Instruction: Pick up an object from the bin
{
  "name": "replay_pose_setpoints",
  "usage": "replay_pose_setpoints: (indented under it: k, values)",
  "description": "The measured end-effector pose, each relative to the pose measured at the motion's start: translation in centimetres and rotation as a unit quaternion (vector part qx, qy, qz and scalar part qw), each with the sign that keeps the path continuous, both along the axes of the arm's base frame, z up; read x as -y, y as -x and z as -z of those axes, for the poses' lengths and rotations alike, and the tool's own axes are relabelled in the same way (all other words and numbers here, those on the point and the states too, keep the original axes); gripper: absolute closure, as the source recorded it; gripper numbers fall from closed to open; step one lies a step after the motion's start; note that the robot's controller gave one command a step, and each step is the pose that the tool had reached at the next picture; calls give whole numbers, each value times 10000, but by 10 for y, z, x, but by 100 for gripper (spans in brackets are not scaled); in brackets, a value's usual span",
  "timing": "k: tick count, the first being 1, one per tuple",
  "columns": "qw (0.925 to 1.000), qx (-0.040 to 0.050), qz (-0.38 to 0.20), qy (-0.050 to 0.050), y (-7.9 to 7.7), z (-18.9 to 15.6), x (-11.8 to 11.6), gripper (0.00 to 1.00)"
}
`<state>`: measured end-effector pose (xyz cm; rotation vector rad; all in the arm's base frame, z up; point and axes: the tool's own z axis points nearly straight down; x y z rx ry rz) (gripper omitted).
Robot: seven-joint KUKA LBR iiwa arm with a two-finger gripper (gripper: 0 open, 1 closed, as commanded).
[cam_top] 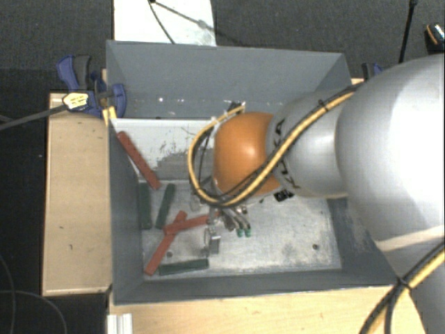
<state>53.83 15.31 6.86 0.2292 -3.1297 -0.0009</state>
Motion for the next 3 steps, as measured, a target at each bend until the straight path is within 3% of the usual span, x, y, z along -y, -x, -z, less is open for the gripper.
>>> replay_pose_setpoints:
  k: [1,2,3]
  values:
    - [10000,2,18,1,0,0,0,0]
    - [10000,5,26,-1,0,-1,0,100]
    - [10000,66,55,-13,-3,-103,0,100]
